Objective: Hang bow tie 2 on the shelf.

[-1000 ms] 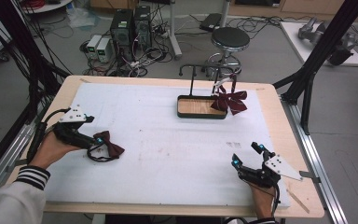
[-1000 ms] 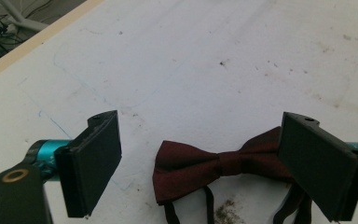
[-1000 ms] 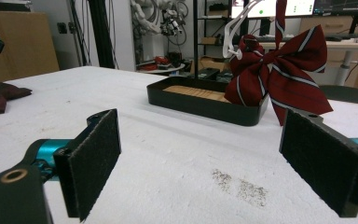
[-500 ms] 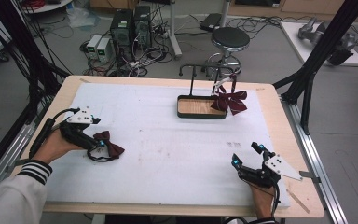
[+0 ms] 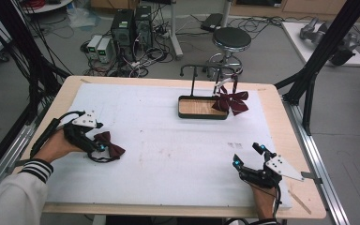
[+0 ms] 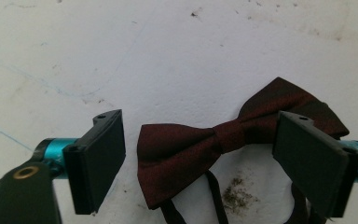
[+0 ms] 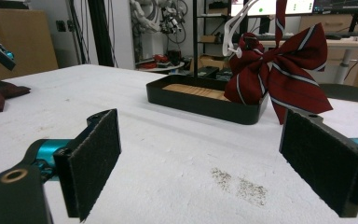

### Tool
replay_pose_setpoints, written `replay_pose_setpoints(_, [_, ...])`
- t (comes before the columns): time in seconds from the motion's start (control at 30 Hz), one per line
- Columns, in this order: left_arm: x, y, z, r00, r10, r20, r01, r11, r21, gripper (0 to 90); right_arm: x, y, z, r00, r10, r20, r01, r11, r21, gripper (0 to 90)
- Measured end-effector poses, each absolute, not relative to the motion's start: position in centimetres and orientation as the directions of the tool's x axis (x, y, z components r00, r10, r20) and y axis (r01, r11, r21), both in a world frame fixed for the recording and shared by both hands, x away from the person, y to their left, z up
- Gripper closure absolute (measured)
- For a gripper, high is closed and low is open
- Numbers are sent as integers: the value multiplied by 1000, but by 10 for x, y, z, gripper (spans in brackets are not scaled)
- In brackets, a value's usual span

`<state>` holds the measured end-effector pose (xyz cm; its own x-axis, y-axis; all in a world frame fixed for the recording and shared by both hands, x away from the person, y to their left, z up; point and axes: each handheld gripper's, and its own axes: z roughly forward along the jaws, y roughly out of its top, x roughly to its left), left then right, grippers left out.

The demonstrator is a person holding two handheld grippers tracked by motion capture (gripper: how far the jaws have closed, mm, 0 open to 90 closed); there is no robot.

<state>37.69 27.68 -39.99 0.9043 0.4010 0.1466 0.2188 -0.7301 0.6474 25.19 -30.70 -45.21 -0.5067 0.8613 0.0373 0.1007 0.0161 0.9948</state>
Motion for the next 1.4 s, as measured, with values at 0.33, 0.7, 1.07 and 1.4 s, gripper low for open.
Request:
replay_pose_setpoints(0.33, [383,275,-409,925,348,150,197,-780,594,224,253,-307,-452,-507,861,39,100,14,995,117])
replay_pose_setpoints(0.7, [386,269,-416,934,320,162,182,-812,555,254,252,-308,-452,-503,863,50,107,5,994,117])
replay_pose_setpoints(1.07, [387,262,-422,939,296,177,167,-838,519,253,253,-308,-452,-502,864,50,107,5,994,117])
replay_pose_setpoints(1.4, [390,258,-418,941,296,164,182,-852,491,476,253,-308,-452,-500,864,53,110,3,994,117])
